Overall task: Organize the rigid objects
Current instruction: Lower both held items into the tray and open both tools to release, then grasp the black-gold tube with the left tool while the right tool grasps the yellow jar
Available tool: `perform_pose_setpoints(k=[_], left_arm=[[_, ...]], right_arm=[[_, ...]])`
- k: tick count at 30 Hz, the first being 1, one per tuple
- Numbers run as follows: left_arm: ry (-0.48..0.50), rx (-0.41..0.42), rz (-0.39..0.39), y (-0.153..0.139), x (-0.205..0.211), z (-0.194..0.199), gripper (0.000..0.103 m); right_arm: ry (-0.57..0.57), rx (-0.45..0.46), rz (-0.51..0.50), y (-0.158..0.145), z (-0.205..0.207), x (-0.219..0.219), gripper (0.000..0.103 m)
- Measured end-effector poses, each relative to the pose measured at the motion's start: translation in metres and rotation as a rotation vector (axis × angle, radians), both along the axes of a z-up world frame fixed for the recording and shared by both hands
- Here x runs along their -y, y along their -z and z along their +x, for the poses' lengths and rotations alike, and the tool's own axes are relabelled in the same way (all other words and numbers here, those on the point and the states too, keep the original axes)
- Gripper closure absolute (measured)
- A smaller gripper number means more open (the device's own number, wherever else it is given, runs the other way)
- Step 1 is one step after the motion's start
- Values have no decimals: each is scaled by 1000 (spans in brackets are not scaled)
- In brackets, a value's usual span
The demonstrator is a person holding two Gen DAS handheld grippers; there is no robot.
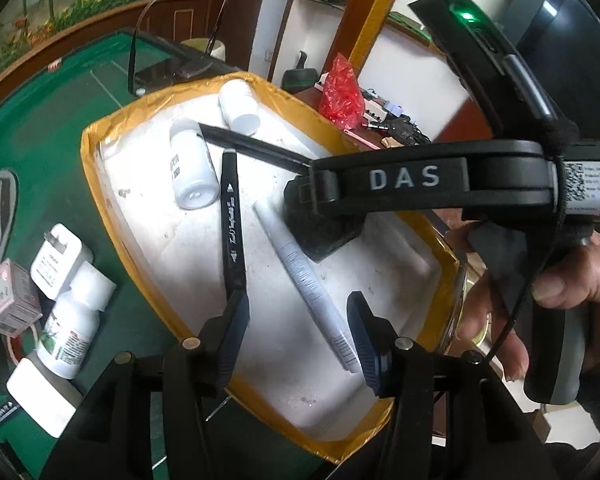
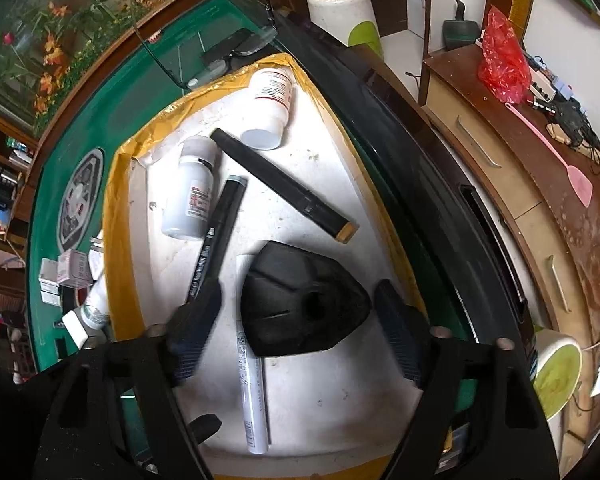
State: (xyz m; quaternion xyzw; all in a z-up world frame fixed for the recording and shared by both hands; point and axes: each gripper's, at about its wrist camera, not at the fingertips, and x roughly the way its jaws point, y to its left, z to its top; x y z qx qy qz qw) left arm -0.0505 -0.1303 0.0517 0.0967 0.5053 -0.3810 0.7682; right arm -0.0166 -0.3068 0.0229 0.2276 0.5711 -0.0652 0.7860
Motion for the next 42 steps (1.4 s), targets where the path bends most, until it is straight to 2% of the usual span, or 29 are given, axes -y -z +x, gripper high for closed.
perform_pose_setpoints(k=[7,10,15,19,33,42], left_arm=[[16,83,9,-12,-5,-6,51],[9,125,13,-18,-11,-6,51],[-18,235,51,-26,-16,-8,51],[-27,272,61,-30,-24,-7,51],[-63,301,81,-34,-66,-6,51],[-232,261,77,-38,-154,13,51]], right_arm=[[31,6,-37,-12,-9,-1,20],[41,8,-87,-22,-16,-4,20],[60,42,-111,-39,-27,-11,20],[55,60,-117,-49,-33,-22,20],[2,91,-95,-65,-32,-76,20],[-112,104,-82,-69,-14,-143,20]])
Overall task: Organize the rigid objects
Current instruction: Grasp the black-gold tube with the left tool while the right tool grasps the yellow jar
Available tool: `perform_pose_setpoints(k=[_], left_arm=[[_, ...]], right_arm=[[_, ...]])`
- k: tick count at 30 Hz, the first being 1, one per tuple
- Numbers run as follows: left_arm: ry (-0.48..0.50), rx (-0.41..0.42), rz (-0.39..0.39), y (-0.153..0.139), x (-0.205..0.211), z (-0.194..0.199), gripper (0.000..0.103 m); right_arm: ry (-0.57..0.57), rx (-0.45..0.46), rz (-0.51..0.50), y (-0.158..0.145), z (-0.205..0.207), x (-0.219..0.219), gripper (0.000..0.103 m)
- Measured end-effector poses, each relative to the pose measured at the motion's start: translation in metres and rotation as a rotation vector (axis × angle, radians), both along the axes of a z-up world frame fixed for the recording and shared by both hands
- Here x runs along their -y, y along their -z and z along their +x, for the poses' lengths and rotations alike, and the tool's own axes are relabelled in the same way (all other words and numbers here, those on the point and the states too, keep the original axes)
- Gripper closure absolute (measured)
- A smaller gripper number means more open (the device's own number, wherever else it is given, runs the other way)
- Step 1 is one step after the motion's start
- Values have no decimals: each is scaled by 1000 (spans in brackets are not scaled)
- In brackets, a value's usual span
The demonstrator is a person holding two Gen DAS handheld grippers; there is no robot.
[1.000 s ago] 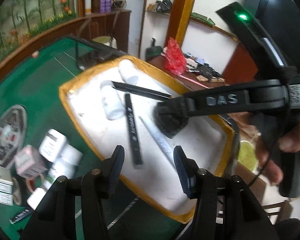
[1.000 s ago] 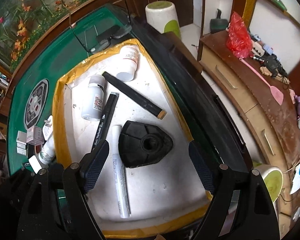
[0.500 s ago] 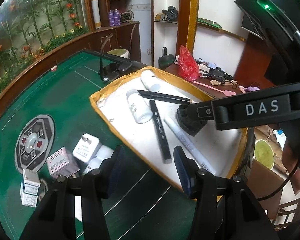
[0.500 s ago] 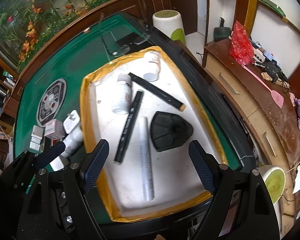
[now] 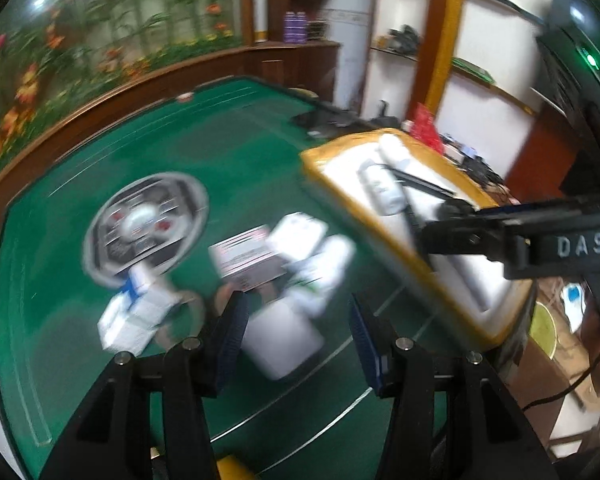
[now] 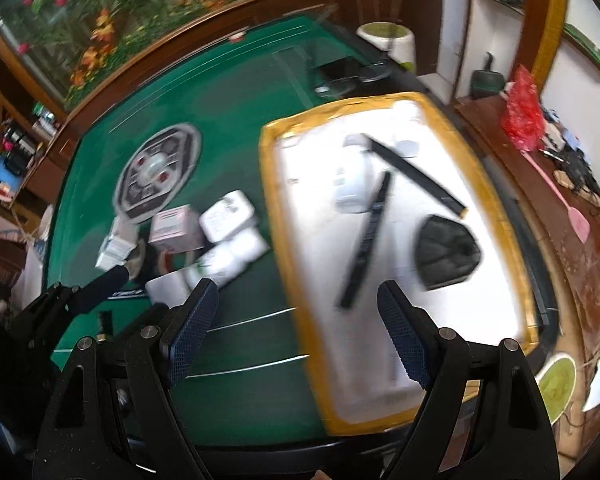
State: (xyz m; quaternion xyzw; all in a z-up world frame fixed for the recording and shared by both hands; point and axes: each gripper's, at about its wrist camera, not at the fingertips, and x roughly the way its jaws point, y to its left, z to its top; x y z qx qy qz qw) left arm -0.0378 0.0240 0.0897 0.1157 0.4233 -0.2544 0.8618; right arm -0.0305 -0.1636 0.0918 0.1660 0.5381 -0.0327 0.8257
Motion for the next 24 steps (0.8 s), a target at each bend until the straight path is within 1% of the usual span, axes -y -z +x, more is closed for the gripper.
perform_pose_setpoints(k=[6,10,13,15,17,20,21,23,24], left_arm=[[-132,-45,-20,6,-74,3,51],[-245,-125,-32,24,-132,3,51],[-293,-186,-30,42,-156,3,51],[-299,-236,-29,55,-162,3,51],[-290,-259,-37,62,-163,4,51],[-256,-272,-28,69,-152,10,51],[-249,-276,-36,70,-149,12,51],[-229,-284,-15,76,-141,16,51],[-222,-274,-1,77,-141,15,52]], right_arm=[[-98,-18,56,13,12,-53,20],[-186,-36,101,24,15,-94,20],[-239,-46,105,30,12,-118,20],[-264,-54,104,33,10,-129,20],[-274,-62,101,36,8,-136,20],[-272,-74,108,39,4,-140,20],[-271,-78,110,39,2,-140,20],[-275,-83,111,40,0,-142,20],[-277,-84,106,40,-1,-144,20]])
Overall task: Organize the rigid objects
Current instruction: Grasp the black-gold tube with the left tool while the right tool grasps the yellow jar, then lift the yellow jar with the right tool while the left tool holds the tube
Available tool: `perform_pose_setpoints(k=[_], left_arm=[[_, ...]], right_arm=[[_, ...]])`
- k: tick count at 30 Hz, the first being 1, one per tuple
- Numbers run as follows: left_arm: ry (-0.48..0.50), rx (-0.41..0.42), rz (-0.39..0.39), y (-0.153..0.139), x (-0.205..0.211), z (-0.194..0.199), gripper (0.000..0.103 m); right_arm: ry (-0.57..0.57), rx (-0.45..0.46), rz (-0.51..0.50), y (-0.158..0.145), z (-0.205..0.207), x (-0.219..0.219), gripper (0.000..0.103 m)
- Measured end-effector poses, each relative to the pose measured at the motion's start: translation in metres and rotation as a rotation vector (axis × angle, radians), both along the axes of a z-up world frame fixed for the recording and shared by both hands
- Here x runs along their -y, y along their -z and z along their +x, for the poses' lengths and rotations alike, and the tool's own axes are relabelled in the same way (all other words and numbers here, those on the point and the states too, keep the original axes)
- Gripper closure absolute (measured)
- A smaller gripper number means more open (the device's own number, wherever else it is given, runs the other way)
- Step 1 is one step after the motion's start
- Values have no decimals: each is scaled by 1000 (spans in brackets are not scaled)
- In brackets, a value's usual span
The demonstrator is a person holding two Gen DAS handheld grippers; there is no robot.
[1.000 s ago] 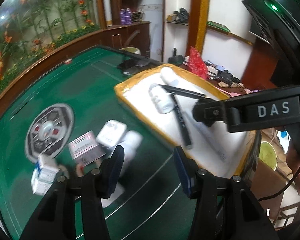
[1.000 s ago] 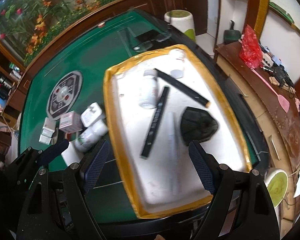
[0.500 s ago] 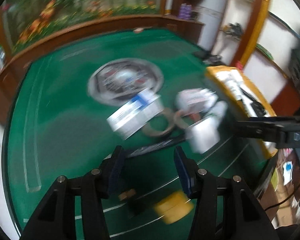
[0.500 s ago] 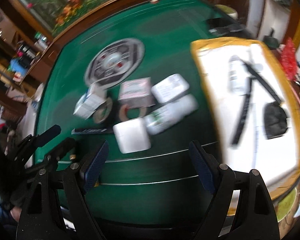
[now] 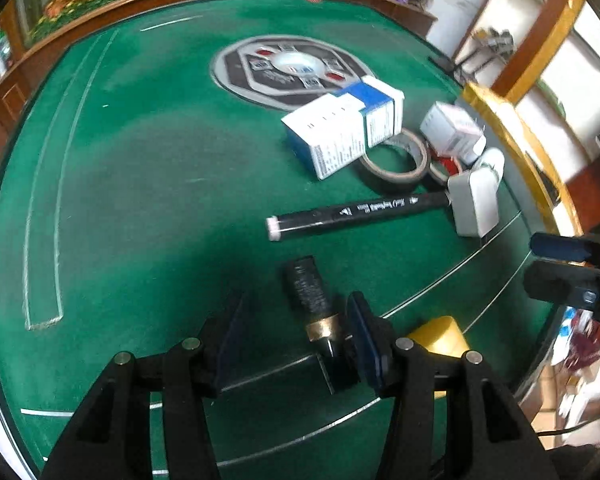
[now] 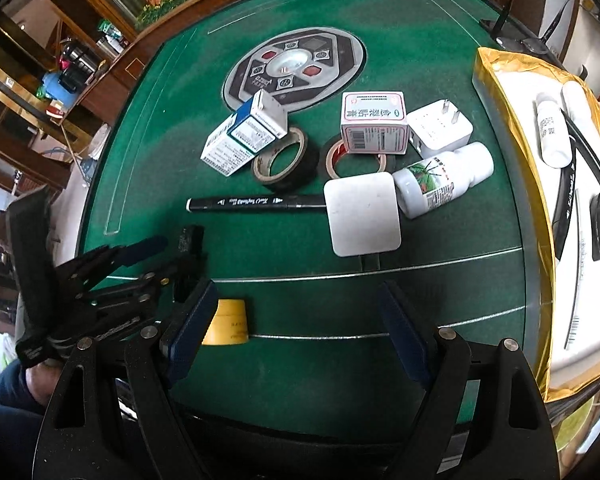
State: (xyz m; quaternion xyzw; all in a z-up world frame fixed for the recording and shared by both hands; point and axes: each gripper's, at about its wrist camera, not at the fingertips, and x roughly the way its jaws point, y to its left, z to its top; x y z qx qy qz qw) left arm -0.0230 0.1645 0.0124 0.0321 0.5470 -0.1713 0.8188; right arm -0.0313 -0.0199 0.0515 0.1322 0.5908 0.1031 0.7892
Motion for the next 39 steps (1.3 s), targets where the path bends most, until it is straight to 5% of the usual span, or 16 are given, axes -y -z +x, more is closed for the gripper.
perform_pose_setpoints(k=[2,6,8,17,22,39], left_arm=[[30,29,19,0,6,0,53],[43,54,48,0,0,-1,81],[43,56,58,0,-6,-1,84],[25,78,86,-1,-30,-13,86],[25,87,88,-1,-33,-17,86],[58,85,61,-4,-12,-14,87]], right_arm=[[-8,0,1,-2,-2,-1,20],[-32,-1,-4,-1,-4,-7,20],[-62,-14,6,2,-4,-15,20],[-230,-88,-25,25,1,-69,20],[-255,-146,-59,42,3,-82,62],[-197,-99,-35,28,-7,-53,63]])
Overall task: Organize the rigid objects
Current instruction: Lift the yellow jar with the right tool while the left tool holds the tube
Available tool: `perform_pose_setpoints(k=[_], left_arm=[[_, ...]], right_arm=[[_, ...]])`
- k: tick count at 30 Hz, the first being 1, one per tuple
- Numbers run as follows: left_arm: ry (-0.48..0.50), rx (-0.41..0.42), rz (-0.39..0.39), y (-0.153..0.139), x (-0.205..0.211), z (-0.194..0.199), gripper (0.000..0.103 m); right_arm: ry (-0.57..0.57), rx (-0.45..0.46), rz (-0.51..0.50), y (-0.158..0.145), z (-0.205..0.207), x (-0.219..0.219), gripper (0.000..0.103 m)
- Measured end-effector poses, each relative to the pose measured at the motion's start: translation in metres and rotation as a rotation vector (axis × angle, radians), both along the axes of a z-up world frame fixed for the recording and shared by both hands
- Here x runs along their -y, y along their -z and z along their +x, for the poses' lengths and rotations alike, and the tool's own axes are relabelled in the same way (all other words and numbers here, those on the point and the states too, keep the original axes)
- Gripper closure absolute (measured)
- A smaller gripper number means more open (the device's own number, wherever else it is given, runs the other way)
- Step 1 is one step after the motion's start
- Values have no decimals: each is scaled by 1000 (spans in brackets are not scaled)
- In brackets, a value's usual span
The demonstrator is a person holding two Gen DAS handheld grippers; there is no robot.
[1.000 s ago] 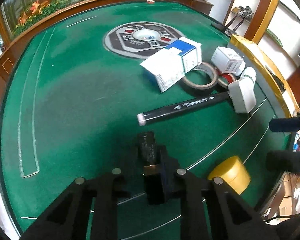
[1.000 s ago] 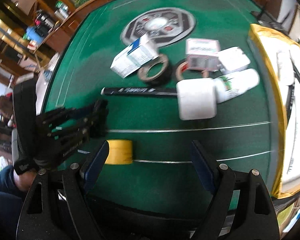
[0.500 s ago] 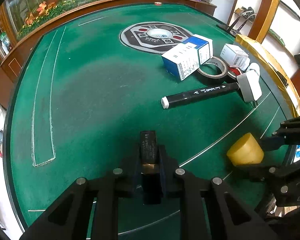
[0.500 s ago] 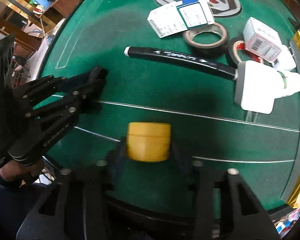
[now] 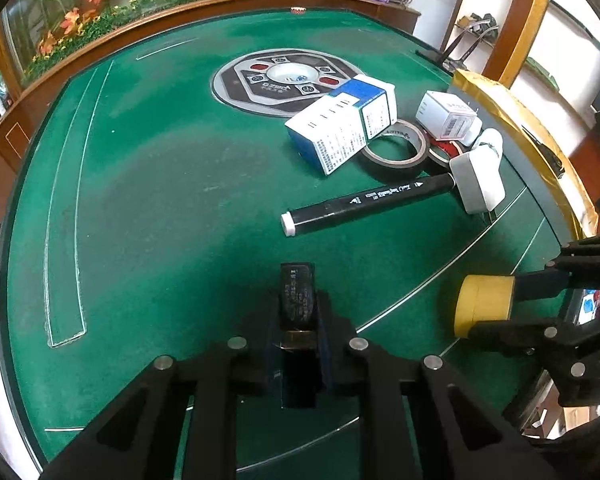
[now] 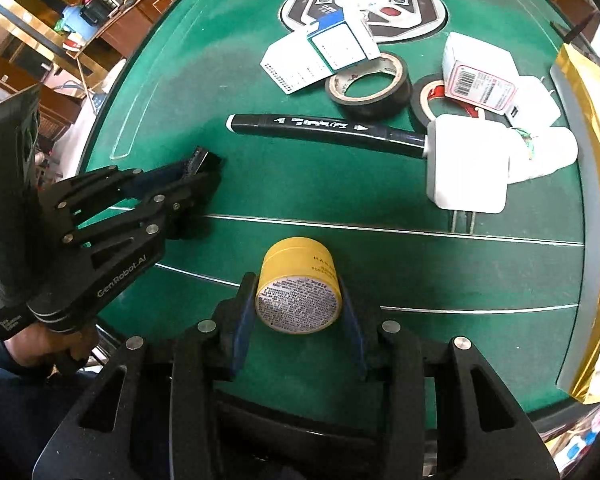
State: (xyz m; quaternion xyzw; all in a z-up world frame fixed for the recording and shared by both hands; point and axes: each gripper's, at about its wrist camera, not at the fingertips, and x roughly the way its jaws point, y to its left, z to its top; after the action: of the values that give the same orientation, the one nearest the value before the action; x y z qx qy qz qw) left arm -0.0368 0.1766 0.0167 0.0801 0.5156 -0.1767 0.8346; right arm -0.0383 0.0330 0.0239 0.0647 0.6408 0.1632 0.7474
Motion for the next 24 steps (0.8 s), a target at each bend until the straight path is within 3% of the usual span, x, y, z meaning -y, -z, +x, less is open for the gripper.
perform_pose_setpoints(k=[24], left_arm=[[-34,-5,36,2,-2,-6,86]], right_arm=[[-55,30,-53,9,2,-7,63]])
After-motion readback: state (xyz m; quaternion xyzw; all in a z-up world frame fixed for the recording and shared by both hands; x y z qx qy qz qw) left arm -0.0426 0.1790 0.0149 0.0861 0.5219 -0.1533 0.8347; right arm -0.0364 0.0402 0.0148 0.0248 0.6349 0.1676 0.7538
